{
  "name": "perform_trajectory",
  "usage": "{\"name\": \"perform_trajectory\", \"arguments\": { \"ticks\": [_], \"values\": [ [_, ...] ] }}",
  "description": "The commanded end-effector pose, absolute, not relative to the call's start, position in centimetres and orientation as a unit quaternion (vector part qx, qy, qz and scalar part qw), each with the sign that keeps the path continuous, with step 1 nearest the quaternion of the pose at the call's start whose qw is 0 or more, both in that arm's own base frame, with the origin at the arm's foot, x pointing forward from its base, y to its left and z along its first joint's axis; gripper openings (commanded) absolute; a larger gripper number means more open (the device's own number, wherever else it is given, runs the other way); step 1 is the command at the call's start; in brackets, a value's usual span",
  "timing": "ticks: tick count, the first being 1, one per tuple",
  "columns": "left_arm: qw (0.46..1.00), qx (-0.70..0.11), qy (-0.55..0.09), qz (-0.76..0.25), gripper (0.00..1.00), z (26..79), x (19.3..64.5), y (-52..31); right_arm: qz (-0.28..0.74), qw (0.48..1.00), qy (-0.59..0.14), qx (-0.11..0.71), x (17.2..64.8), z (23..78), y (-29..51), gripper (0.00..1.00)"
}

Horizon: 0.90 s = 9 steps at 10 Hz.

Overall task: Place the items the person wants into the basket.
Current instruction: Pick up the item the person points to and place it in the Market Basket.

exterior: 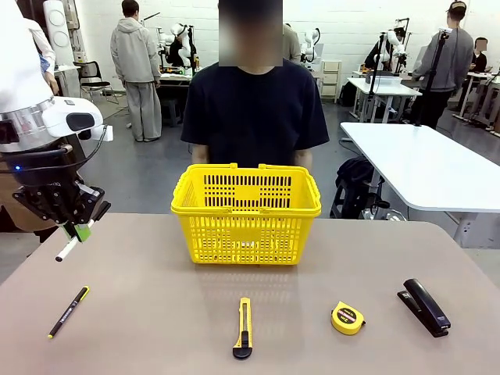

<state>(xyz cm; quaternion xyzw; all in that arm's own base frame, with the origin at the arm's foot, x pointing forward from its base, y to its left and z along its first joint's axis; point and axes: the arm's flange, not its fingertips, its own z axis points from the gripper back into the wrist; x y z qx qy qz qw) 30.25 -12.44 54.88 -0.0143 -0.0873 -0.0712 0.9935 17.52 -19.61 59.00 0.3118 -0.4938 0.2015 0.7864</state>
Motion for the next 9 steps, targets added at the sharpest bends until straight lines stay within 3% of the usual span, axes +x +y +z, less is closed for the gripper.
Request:
{"name": "perform_trajectory", "arguments": {
  "ticks": [1,2,6,9],
  "values": [
    [0.993,-0.013,-0.093,-0.072,0.0,55.0,30.3,-12.4,0.203,0.782,-0.499,0.315,17.8,59.0,-19.5,1.0],
    [0.994,-0.014,-0.087,-0.071,0.12,54.9,30.3,-12.4,0.203,0.782,-0.499,0.315,17.8,59.0,-19.5,1.0],
    [0.956,0.053,-0.091,-0.274,0.12,59.5,42.2,-20.5,0.203,0.782,-0.499,0.315,17.8,59.0,-19.5,1.0],
    [0.912,0.106,-0.083,-0.388,0.12,58.7,48.4,-26.9,0.203,0.782,-0.499,0.315,17.8,59.0,-19.5,1.0]
  ]
}}
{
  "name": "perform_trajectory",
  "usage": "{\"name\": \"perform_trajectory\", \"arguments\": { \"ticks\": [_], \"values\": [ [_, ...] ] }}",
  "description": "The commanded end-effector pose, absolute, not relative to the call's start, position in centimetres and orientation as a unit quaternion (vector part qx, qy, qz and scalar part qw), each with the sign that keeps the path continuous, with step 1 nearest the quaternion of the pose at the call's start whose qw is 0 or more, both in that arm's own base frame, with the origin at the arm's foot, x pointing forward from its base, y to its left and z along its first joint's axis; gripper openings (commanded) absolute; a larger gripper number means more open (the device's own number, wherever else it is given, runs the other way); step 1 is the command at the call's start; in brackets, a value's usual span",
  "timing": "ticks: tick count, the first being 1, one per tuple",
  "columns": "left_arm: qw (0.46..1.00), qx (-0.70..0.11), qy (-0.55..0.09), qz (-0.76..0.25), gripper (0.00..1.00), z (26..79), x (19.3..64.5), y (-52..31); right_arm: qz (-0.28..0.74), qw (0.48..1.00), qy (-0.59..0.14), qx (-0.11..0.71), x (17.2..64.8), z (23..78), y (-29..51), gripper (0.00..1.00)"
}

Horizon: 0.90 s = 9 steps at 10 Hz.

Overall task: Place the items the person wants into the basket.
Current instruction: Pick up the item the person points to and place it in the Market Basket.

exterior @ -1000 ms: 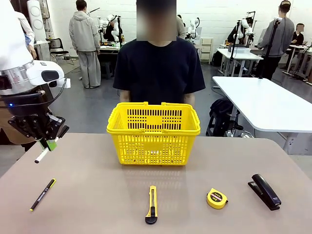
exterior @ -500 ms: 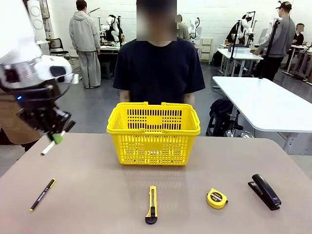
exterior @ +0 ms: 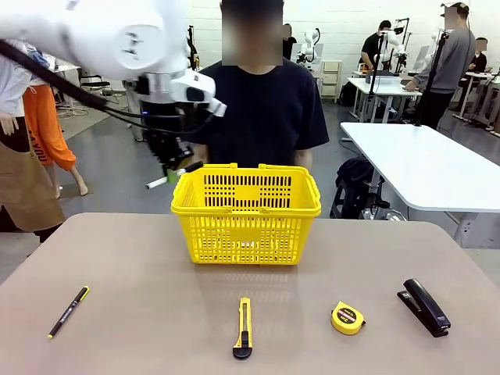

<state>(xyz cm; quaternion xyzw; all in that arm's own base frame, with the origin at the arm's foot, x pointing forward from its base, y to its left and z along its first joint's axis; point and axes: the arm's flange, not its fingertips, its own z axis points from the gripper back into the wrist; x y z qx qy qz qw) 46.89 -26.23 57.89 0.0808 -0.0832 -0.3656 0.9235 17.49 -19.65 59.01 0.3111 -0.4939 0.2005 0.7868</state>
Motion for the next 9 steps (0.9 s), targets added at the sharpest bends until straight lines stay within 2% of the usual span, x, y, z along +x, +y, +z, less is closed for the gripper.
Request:
{"name": "perform_trajectory", "arguments": {
  "ticks": [1,4,9],
  "values": [
    [0.908,0.102,-0.079,-0.397,0.12,58.2,49.9,-28.4,0.203,0.782,-0.499,0.315,17.8,59.0,-19.5,1.0],
    [0.878,0.099,-0.082,-0.462,0.12,55.4,52.9,-33.0,0.203,0.782,-0.499,0.315,17.8,59.0,-19.5,1.0],
    [0.834,0.075,-0.098,-0.538,0.12,51.5,55.5,-35.3,0.203,0.782,-0.499,0.315,17.8,59.0,-19.5,1.0]
  ]
}}
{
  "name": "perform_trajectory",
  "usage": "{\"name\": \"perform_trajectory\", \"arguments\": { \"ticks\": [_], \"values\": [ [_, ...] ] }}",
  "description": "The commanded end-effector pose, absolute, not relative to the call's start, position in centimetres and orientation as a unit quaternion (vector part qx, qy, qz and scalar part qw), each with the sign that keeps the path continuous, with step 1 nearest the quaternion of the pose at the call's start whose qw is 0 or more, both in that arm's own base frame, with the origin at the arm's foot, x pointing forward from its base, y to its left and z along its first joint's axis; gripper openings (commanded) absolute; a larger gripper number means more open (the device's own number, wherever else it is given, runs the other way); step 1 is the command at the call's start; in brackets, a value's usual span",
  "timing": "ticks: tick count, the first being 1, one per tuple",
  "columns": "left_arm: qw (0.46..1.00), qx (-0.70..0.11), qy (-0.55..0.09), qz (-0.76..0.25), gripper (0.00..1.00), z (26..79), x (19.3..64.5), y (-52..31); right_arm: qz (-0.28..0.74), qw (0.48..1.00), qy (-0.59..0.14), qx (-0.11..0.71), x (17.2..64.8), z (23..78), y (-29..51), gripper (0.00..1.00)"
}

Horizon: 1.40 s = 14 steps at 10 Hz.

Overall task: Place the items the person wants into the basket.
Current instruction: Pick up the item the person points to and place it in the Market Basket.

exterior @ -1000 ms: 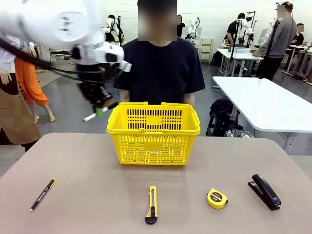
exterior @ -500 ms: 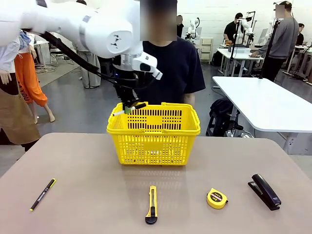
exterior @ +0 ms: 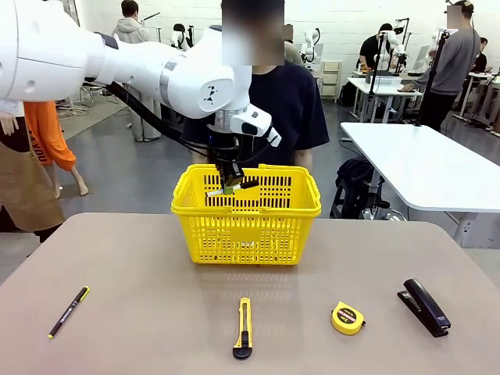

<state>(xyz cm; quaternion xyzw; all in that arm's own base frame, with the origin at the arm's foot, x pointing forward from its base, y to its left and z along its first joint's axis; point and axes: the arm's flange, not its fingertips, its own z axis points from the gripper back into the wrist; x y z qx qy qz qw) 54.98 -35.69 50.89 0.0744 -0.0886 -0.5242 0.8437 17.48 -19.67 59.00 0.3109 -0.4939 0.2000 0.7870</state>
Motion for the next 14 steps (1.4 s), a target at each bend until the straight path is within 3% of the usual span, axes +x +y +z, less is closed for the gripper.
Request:
{"name": "perform_trajectory", "arguments": {
  "ticks": [1,9,14],
  "values": [
    [0.837,0.066,-0.097,-0.535,0.12,51.4,55.7,-35.2,0.203,0.782,-0.499,0.315,17.8,59.0,-19.5,1.0],
    [0.841,0.072,-0.091,-0.529,0.12,50.9,55.4,-35.7,0.203,0.782,-0.499,0.315,17.8,59.0,-19.5,1.0],
    [0.837,0.039,-0.016,-0.546,0.12,47.4,60.0,-36.9,0.203,0.782,-0.499,0.315,17.8,59.0,-19.5,1.0]
  ]
}}
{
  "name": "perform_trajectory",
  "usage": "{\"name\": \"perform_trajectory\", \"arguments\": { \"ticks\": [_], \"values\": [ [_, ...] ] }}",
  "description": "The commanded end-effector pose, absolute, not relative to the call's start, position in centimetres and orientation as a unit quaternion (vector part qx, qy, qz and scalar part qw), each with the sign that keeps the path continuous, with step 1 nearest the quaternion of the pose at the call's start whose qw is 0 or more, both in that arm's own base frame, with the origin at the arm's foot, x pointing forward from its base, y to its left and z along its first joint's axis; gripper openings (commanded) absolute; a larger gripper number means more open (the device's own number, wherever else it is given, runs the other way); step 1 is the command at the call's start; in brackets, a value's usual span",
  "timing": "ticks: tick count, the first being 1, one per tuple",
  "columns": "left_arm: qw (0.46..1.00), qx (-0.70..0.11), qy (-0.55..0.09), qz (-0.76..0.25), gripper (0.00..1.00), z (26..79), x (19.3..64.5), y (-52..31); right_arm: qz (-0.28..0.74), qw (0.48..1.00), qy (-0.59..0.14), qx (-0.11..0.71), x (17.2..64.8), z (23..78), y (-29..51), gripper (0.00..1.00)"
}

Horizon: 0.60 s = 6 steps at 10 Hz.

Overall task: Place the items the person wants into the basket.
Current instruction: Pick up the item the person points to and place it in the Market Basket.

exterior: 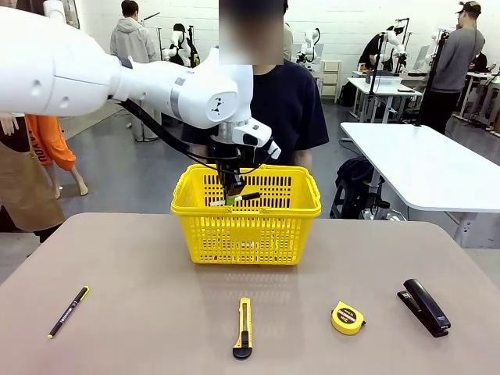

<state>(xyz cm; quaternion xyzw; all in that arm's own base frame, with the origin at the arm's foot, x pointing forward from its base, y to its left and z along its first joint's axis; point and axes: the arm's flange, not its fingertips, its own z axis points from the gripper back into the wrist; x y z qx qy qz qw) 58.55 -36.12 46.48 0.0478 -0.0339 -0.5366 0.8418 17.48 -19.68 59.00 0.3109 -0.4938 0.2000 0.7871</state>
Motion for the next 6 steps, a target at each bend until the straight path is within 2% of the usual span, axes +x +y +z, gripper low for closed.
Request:
{"name": "perform_trajectory", "arguments": {
  "ticks": [1,3,4,5,6],
  "values": [
    [0.837,0.037,-0.008,-0.545,0.12,46.96,60.29,-37.0,0.203,0.782,-0.499,0.315,17.81,58.98,-19.53,1.0],
    [0.836,0.035,-0.004,-0.548,0.12,46.88,60.34,-37.08,0.203,0.782,-0.499,0.315,17.81,58.98,-19.53,1.0],
    [0.829,0.035,-0.005,-0.558,0.68,46.92,60.13,-36.96,0.203,0.782,-0.499,0.315,17.81,58.98,-19.53,1.0],
    [0.83,0.038,-0.005,-0.557,0.72,46.92,60.11,-37.0,0.203,0.782,-0.499,0.315,17.81,58.98,-19.53,1.0],
    [0.83,0.036,-0.004,-0.557,1.0,46.93,60.11,-37.0,0.203,0.782,-0.499,0.315,17.81,58.98,-19.53,1.0]
  ]
}}
